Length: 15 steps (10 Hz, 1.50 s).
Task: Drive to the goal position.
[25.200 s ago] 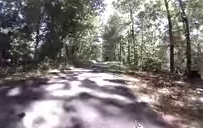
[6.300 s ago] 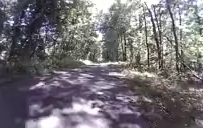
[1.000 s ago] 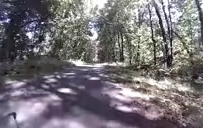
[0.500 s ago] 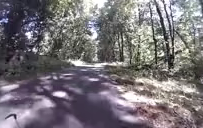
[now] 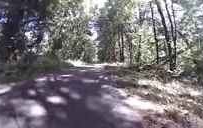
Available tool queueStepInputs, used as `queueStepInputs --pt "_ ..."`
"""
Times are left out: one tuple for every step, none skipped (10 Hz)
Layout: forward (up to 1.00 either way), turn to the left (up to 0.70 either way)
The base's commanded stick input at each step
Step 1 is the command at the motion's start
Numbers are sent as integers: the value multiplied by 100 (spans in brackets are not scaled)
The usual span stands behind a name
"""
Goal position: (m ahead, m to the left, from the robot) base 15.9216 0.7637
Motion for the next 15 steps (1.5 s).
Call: queueStepInputs --pt "45 0" --pt "45 0" --pt "45 0" --pt "45 0" --pt "45 0" --pt "45 0" --pt "45 0" --pt "45 0" --pt "45 0" --pt "45 0" --pt "45 0" --pt "45 0" --pt "45 0" --pt "45 0" --pt "45 0"
